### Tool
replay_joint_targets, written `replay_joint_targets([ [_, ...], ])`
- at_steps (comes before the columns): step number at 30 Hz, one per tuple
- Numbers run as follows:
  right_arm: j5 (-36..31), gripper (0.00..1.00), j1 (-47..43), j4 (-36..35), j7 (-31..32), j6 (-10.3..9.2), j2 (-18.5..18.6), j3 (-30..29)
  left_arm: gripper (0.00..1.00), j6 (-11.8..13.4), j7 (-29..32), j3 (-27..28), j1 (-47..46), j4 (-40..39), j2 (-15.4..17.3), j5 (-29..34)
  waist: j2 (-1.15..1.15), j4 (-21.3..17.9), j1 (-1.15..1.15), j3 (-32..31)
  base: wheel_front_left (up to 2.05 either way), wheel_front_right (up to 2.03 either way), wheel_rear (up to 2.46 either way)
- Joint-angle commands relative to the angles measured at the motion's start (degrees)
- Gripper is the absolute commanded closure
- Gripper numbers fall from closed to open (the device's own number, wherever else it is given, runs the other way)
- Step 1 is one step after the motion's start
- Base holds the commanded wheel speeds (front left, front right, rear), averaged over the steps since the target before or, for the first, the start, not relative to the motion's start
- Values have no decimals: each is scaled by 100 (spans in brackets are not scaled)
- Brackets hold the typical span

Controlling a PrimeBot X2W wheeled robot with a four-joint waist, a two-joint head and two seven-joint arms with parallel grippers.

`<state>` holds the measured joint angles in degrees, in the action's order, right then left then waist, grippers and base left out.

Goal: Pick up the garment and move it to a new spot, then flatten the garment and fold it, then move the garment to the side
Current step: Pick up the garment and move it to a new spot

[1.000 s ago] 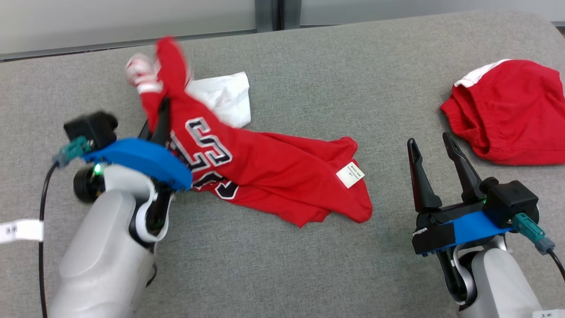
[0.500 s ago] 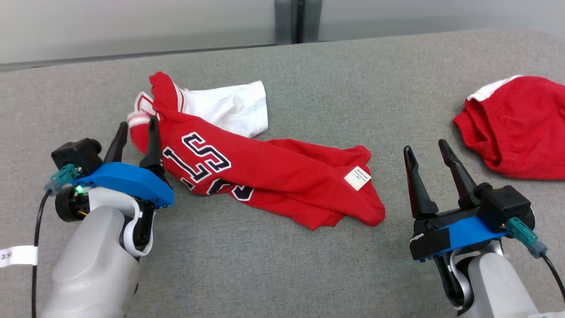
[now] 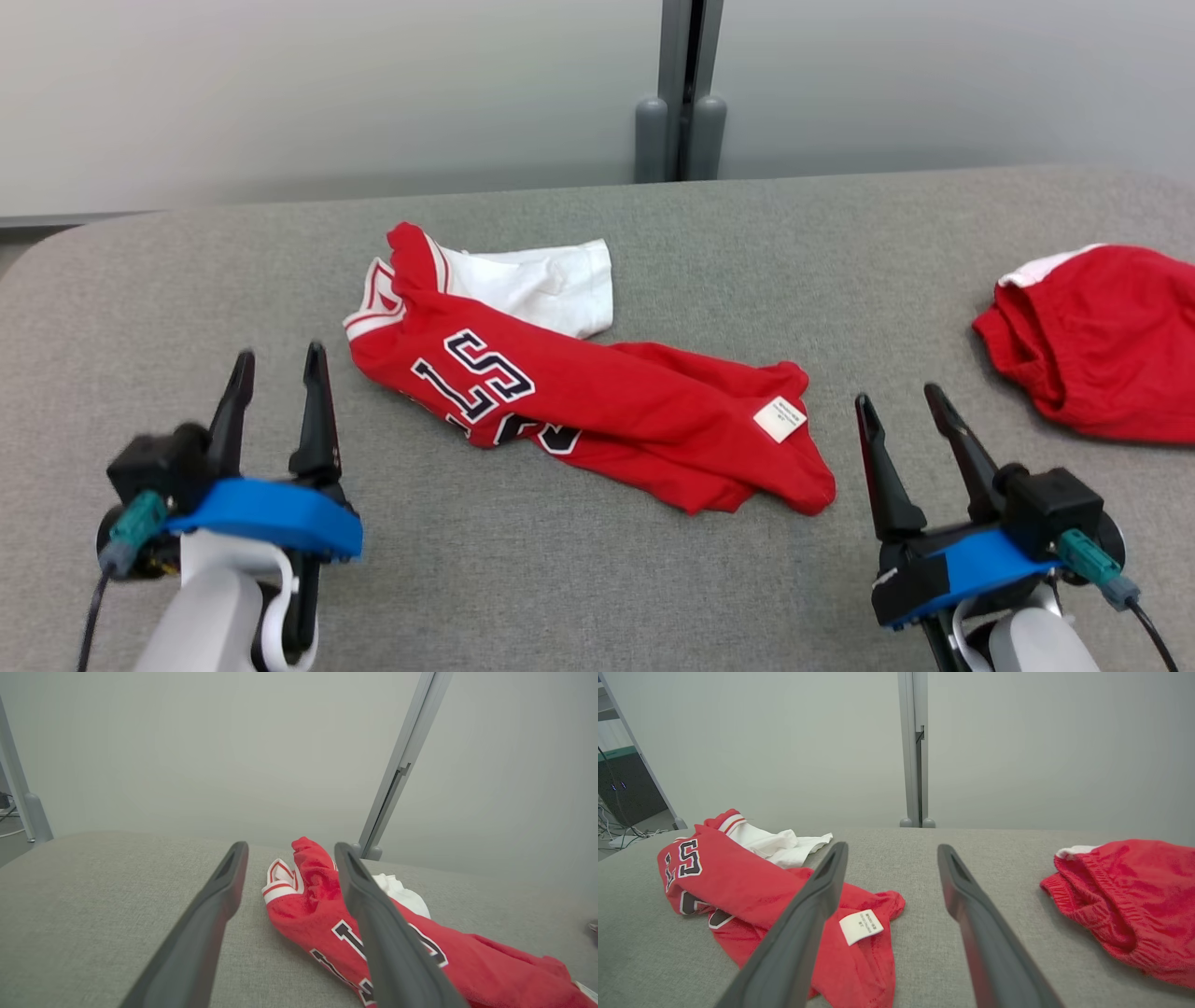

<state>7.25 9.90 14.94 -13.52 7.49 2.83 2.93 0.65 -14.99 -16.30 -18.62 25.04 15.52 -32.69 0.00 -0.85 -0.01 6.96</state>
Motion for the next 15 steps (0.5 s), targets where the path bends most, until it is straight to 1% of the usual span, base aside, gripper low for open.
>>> replay_joint_targets([
  [1,38,0,-125,23,-33,1,10,-10,0,44,-24,95,186,-159,-33,68,0,10,1,-60,0,0,0],
  [7,153,0,-487,93,-111,1,9,65,0,281,-25,295,1301,-884,-224,447,0,87,1,-275,0,0,0],
  [12,191,0,-699,158,-148,1,10,45,0,391,-25,375,1938,-1230,-339,538,0,148,1,-392,0,0,0],
  [15,197,0,-786,215,-164,1,10,47,0,407,-26,416,2164,-1389,-377,550,0,177,1,-446,0,0,0],
])
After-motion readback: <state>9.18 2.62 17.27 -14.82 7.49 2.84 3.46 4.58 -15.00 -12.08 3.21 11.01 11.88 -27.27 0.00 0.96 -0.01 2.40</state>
